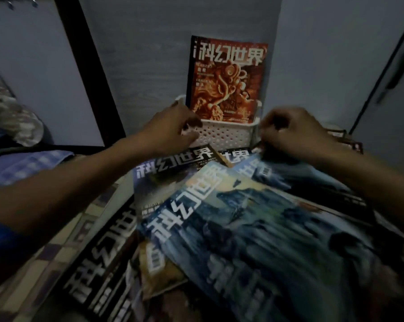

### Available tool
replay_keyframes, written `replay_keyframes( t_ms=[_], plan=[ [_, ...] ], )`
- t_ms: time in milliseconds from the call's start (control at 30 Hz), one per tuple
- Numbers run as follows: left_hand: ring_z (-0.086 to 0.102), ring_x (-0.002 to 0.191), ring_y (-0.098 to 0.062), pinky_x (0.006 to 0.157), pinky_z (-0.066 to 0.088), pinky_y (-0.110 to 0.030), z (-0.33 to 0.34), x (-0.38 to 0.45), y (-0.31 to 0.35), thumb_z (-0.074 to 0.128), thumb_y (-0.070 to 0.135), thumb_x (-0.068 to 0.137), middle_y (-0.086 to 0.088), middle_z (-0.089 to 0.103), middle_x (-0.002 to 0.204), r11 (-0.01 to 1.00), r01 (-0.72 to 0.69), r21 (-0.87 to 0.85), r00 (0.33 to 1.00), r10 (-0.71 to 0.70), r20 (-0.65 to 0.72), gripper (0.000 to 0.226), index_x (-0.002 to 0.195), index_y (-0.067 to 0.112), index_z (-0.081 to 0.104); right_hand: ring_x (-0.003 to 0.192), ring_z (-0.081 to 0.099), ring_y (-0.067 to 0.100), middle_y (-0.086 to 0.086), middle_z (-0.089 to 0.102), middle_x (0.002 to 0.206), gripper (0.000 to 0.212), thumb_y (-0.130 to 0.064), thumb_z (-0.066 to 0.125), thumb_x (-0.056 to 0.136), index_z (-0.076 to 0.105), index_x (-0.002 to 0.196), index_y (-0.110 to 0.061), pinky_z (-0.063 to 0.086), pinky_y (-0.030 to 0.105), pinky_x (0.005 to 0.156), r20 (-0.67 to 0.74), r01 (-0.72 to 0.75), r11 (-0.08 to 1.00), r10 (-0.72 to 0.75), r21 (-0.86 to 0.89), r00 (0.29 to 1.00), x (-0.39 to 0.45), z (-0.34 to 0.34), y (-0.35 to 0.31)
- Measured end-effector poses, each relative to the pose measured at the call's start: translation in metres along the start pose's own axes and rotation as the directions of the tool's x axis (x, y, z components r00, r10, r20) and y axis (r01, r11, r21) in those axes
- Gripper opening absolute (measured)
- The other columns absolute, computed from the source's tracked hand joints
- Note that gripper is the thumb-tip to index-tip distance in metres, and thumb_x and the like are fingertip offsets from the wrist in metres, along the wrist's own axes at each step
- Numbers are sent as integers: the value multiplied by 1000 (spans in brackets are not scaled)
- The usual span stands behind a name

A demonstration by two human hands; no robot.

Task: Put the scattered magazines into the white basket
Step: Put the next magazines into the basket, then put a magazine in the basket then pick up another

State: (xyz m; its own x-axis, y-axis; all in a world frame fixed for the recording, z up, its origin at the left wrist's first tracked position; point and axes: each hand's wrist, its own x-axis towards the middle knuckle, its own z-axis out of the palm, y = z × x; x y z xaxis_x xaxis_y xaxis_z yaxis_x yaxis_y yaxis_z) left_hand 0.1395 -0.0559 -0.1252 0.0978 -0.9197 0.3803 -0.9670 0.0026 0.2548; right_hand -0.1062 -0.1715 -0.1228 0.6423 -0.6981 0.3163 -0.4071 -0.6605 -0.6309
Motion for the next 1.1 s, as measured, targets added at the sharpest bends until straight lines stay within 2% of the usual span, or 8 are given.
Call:
replay_keyframes(
  t_ms=[100,200,367,533,633,833,900,1100],
  plan=[
    [61,89,-4,73,48,-24,-18,-35,27,62,66,78,11,63,104,991,130,-7,915,-117,386,50,114,32,65,75,66,12,-6,69,87,59,-79,54,71,65,90,-25,56,36,74,414,51,923,120,-380,902,-49,-13,-22],
    [51,111,-12,96,43,-30,-22,-60,48,66,81,59,15,49,121,962,208,177,711,-273,648,88,134,39,49,97,60,14,-7,61,117,87,-92,53,53,54,115,-31,49,30,87,530,33,852,295,-523,795,-77,-21,-35],
    [60,94,-7,74,47,-16,-19,-81,61,87,49,62,6,61,120,906,422,-13,733,-333,593,77,127,24,54,112,57,18,-4,56,136,99,-86,65,53,46,131,-28,46,31,95,490,-49,876,314,-481,813,-99,-17,-38],
    [70,63,-6,54,55,-19,-19,-91,70,91,23,64,1,73,88,701,670,-242,684,-457,569,48,105,11,71,76,67,6,-16,68,94,47,-58,83,62,66,89,-23,53,21,71,356,-272,957,288,-97,889,-111,-7,-25],
    [72,62,-12,57,60,-27,-27,-89,70,92,25,63,-1,77,82,676,669,-308,705,-447,551,41,97,13,73,83,76,19,0,78,98,27,-31,79,79,77,95,-10,59,25,76,418,-390,887,266,247,869,-109,-13,-18],
    [69,62,-8,50,52,-19,-67,-63,67,89,19,63,-3,70,83,603,393,-694,837,-547,0,59,112,15,57,71,74,18,5,79,85,12,-23,71,83,76,87,-13,57,26,61,-168,115,693,10,712,986,-88,-38,-37],
    [74,75,-11,64,56,-26,-74,-58,68,86,16,60,-1,76,85,335,198,-921,853,-522,-6,81,131,21,47,81,73,12,-4,77,91,8,-27,66,87,72,89,-22,57,23,67,-305,271,651,-63,709,950,-78,-43,-44],
    [65,97,-15,67,53,-24,-25,-71,80,65,11,91,1,64,119,482,366,-796,883,-451,132,48,135,23,50,97,69,-2,-22,74,105,24,-28,59,87,66,108,-36,53,11,75,-207,245,707,-141,664,968,-76,-14,-34]
  ],
)
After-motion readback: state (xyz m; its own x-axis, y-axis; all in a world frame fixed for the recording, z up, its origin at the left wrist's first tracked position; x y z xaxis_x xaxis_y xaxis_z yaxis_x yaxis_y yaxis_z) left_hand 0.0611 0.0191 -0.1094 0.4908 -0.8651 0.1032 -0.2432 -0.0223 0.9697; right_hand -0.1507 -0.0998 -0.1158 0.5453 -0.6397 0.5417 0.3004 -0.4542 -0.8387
